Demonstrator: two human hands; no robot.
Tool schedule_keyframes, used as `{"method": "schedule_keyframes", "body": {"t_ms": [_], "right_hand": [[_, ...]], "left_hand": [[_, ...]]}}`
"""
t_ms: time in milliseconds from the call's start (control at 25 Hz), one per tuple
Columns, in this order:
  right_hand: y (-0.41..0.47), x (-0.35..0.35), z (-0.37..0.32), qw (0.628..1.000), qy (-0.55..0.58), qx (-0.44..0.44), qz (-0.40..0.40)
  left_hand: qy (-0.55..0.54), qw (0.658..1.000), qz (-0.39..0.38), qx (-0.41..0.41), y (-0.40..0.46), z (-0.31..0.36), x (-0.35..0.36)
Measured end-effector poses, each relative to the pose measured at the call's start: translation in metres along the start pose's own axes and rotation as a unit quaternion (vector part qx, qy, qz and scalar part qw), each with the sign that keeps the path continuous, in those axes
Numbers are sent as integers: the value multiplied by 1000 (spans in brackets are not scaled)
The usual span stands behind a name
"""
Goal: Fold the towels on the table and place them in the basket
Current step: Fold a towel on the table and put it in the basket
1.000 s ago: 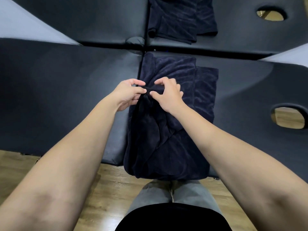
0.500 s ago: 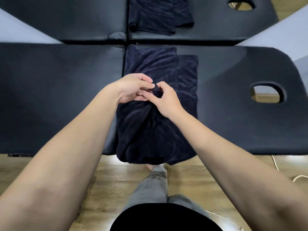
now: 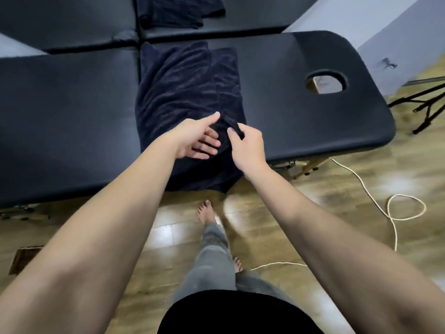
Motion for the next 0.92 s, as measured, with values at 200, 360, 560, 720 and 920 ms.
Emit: {"method": "schedule_keyframes", "body": {"t_ms": [200,360,560,720,920], "right_hand": [[-67,29,-14,997,21,-21,-70],[-90,63,-41,984,133,25,-113],[-97,92,-65,957,255,104,-87],[-81,144,-82,934,305,177,-60],[-47,221,-111,943,258,202,-52]], "left_hand": [[10,998,-66,-5,-42,-31,8],[-58,998,-33,17,-68,-49,-27],[-72,997,38,5,-91,-73,-77],[-98,993,67,24,-94,-92,-132],[-78,992,70,73,-90,-89,-231]]}}
Point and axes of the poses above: each hand's wrist, its own y-axis towards the middle knuckle, its own x-axis out of the palm, z = x × y, the point moved 5 cm from there along y, towards the middle knuckle, and after that the axes turned 2 degrees about y, right-handed, at the moved point
